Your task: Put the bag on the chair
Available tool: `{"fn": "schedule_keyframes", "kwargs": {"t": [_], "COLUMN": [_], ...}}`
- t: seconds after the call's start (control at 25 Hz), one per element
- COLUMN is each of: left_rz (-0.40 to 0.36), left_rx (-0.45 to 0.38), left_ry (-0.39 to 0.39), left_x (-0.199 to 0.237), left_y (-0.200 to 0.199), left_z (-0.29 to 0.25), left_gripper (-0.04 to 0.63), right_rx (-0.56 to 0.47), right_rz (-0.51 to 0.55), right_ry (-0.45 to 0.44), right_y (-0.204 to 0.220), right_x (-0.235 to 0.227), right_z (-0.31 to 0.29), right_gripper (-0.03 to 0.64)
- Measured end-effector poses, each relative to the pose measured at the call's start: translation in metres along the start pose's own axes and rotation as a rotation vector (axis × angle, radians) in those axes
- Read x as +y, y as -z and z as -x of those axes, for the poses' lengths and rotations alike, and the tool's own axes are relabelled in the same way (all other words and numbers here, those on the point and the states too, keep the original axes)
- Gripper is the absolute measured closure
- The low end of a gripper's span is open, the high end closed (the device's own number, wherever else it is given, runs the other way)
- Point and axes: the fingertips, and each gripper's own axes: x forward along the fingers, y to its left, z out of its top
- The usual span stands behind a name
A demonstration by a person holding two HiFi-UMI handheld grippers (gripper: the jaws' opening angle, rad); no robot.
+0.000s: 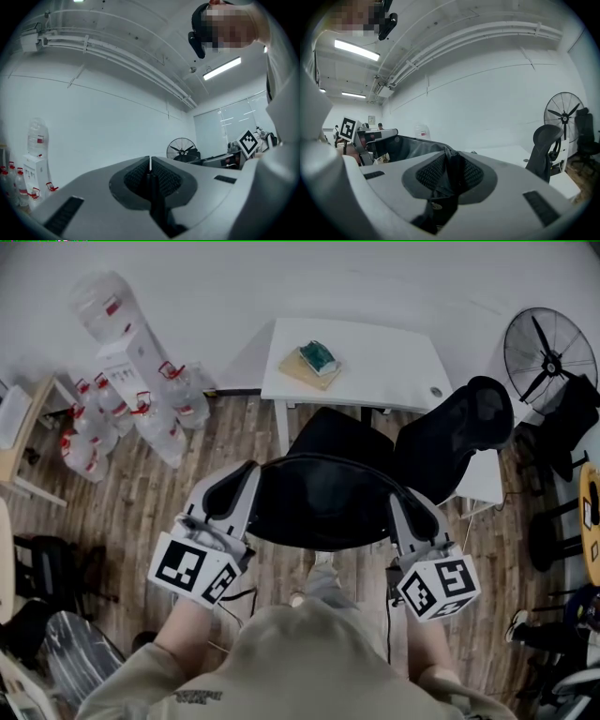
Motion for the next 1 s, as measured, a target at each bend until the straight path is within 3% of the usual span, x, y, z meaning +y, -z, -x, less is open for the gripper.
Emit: {"fn": "schedule_keyframes", "kwargs": {"t": [0.52,1.0], "left_rz": [-0.02,-0.004], "left_rx": [-0.001,0.087], "left_ry": [0.019,0.013], "left_x": [0.033,0.06], "left_y": [0.01,0.049], "left_z": [-0.138,-0.29], "left_gripper": [0.568,0.568], "right_rx": [-0.041,0.029], "right_rz": [-0.013,-0.091], "right_ry": [0.059,0.039], "right_y": [-0.016,-0.007], "right_x": [-0.098,-0.219], "right_z": [-0.09,-0.191], "right_gripper": [0.526,0.526]}}
